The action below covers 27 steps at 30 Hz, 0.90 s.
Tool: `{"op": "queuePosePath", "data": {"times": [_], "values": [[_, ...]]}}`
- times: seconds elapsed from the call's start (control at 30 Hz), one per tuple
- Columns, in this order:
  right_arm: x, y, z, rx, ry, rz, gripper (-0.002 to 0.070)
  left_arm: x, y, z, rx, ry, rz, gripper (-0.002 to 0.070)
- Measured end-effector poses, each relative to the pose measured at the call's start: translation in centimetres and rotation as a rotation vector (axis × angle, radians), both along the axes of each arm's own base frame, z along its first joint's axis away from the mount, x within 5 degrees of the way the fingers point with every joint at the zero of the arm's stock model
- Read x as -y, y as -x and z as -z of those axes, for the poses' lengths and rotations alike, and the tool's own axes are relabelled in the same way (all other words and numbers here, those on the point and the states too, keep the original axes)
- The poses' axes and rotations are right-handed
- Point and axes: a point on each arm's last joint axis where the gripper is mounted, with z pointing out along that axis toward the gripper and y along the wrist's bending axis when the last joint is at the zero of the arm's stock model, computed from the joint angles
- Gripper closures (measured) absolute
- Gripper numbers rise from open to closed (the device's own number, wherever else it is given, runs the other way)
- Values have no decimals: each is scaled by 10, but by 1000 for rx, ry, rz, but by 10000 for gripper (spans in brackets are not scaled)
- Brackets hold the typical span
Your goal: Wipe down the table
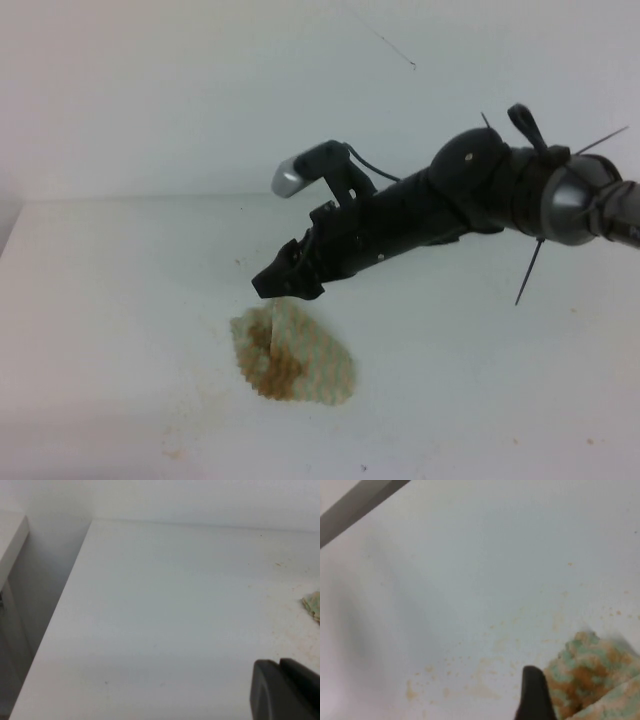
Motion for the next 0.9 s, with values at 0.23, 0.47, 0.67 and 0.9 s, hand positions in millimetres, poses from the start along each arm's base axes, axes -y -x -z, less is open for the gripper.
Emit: {"op": "queuePosePath", "data": {"times": [0.23, 0.47, 0.67, 0.9], "values": [[-6, 13, -5, 68, 204, -184, 230, 0, 0, 0, 0, 0, 0, 674], [-26, 23, 27, 142, 414, -179, 235, 0, 0, 0, 0, 0, 0, 674], [-38, 15, 43, 178, 353, -76, 276, 0, 0, 0, 0, 0, 0, 674], [-43, 6, 64, 149, 362, -33, 354, 0, 0, 0, 0, 0, 0, 674]]}}
